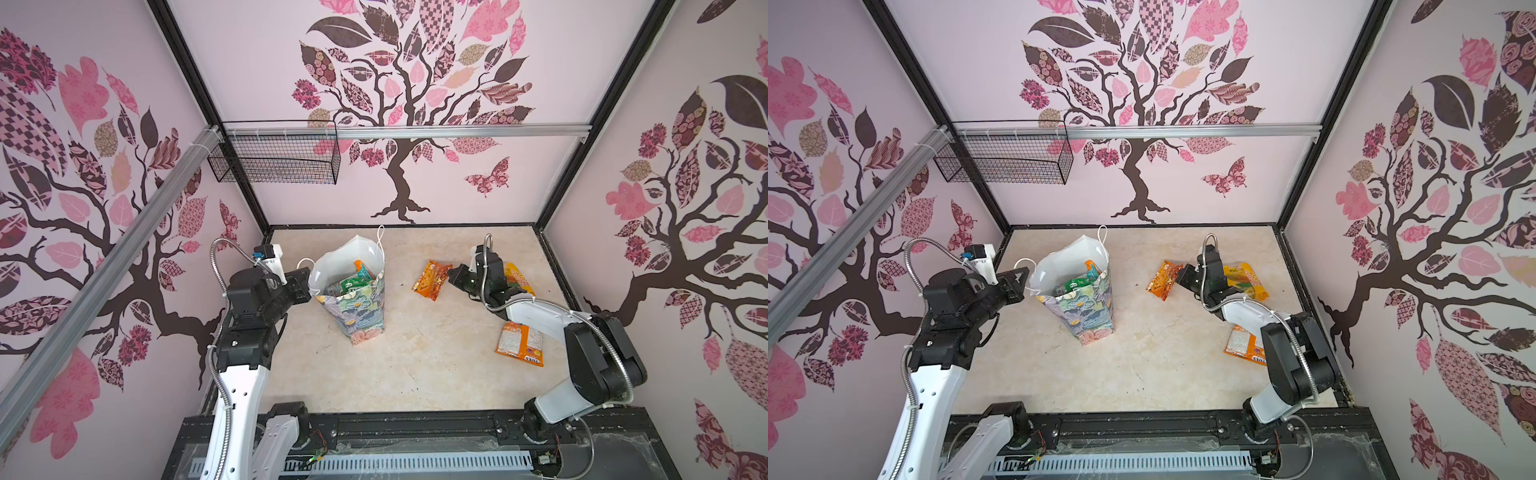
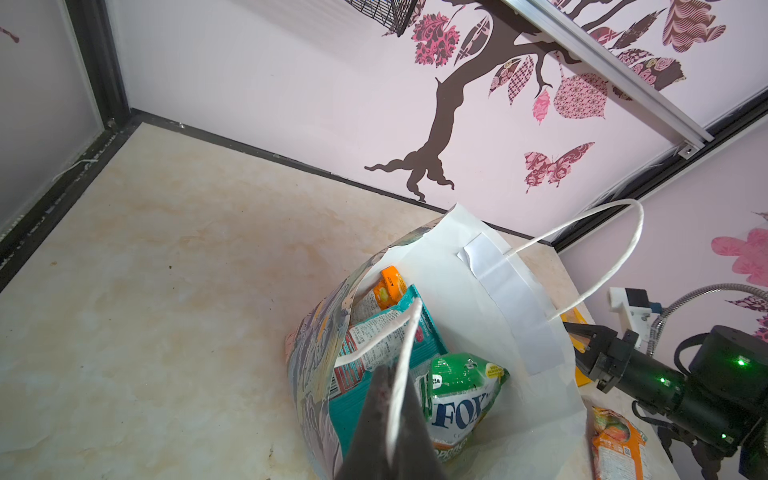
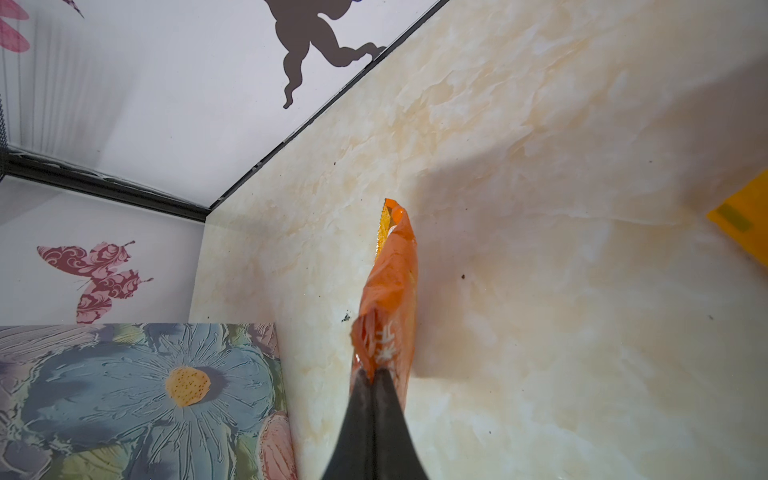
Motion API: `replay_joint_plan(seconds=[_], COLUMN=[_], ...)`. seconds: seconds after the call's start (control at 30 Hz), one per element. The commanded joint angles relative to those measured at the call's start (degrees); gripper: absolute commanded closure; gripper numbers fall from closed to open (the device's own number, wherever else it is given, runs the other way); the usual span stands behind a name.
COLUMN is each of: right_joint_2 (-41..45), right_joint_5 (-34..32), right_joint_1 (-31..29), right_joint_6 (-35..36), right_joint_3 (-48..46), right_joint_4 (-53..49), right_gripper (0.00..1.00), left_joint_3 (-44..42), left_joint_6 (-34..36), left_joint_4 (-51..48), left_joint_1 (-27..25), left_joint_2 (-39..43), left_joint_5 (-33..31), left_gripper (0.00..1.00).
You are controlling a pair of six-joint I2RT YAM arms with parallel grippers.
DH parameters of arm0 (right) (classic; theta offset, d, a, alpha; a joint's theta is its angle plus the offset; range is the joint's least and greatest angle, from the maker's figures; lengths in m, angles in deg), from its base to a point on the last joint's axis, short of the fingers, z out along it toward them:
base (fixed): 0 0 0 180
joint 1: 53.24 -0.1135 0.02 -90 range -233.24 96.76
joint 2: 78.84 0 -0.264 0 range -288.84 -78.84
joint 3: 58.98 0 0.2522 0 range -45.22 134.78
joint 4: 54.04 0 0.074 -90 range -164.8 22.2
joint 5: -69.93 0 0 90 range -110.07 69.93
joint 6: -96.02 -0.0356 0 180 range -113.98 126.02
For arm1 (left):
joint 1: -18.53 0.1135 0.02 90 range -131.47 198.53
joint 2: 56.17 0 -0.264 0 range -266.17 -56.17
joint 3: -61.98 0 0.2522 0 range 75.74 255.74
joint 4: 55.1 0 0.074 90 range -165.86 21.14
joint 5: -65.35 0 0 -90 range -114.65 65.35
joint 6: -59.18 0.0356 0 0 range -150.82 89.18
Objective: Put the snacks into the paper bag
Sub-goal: 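Lift the orange chip bag with the right gripper and raise it upright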
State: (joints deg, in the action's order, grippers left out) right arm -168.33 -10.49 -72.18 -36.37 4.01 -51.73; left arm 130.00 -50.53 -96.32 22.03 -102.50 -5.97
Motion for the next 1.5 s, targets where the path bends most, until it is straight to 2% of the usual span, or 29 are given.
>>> replay_joint_plan(seconds=[0.0,0.57,0.9,1.2,1.47], right_joint_2=[3.4,6.01,13.64,16.47,20.55], right_joint_5=[1.85,6.52,10.73,15.49,16.93], right_joint_1=[0.2,0.21,0.13,-0.04,-1.91], right_joint_6=[1.49,3.61,5.82,7.6,9.6], right_joint_3=[0.85,1.94,2.09,3.61,5.1], right_joint_4=[1.43,0.18,-1.82,-4.39,-6.49], right_gripper=[1.0,1.0,1.0,1.0,1.0], left_joint_3=[-0.65,-0.64,-0.51,-0.56,-0.56], left_joint_6=[0.1,0.01,-0.01,-0.07,-0.07], left_joint_4=[0.9,0.94,0.93,0.92,0.9], left_joint_1=[0.27,0.22,0.24,0.2,0.22], left_joint_2=[-0.15,-0.04,-0.25,-0.16,-0.05], left_joint_5=[0.38,0.4,0.64,0.7,0.75], left_gripper=[1.0,1.0,1.0,1.0,1.0])
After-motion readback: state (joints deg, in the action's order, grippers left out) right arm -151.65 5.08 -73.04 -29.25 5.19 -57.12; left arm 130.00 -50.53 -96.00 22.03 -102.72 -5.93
